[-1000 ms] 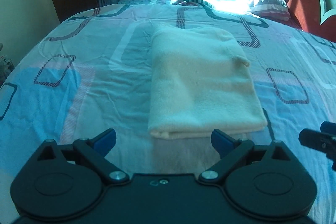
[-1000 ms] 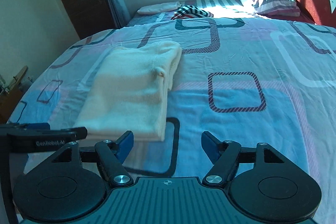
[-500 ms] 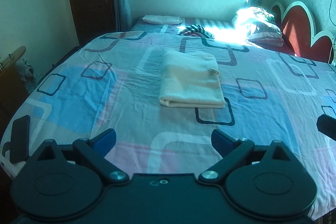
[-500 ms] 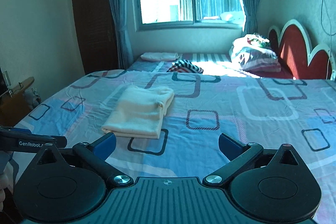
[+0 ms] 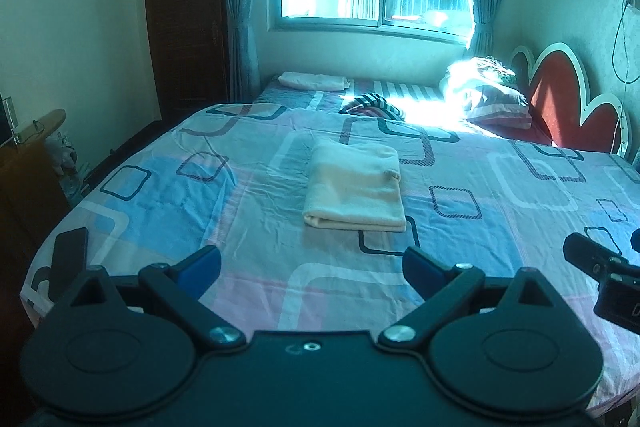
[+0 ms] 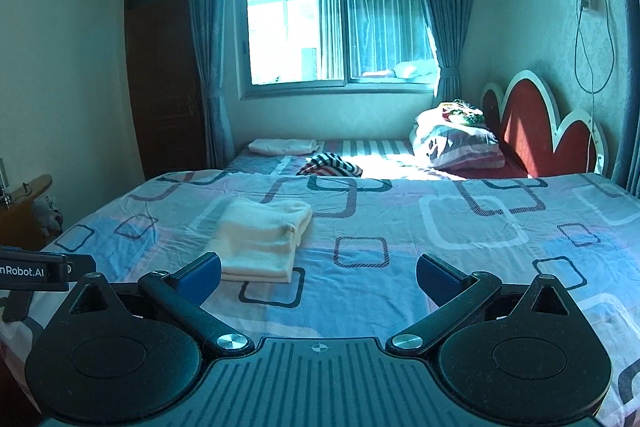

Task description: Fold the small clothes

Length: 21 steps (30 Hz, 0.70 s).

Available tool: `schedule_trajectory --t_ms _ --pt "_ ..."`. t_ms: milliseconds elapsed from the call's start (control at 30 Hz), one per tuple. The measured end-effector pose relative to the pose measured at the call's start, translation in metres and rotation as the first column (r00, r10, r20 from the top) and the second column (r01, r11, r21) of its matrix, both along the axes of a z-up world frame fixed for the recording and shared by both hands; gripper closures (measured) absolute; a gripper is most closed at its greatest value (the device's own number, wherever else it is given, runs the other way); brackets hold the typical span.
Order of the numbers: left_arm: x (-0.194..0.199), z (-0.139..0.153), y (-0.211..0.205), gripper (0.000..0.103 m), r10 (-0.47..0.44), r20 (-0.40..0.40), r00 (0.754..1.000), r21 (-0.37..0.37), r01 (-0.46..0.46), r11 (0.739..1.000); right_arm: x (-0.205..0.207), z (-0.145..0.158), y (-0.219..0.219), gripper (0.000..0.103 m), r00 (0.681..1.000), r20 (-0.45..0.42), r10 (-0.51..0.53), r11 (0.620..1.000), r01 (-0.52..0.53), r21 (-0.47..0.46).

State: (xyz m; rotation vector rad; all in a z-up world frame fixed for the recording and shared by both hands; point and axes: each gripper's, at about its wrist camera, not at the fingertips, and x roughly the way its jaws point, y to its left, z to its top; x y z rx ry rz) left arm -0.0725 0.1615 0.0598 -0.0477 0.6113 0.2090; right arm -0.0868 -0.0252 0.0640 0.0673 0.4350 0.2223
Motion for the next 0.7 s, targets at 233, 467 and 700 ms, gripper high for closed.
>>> schedule_trajectory --t_ms 233,467,700 --pt "-0.0029 0.0015 0.0 0.006 -0.003 -0.002 1.0 -0.009 0.003 1.0 -0.0078 0.003 -0.0025 0.0 1.0 0.014 -0.019 1.0 0.019 -0.004" --pt "-0.005 0.0036 0.0011 0.006 -0.002 0.004 1.0 -0.01 0.002 1.0 -0.0096 0.0039 -0.0033 0.0 1.0 0.014 -0.025 1.0 0.025 -0.004" --pt "-0.009 0.0062 0.0017 0.006 0.009 0.013 1.0 0.009 -0.009 1.0 -0.0083 0.005 -0.0004 0.0 1.0 0.016 -0.013 1.0 0.012 0.003"
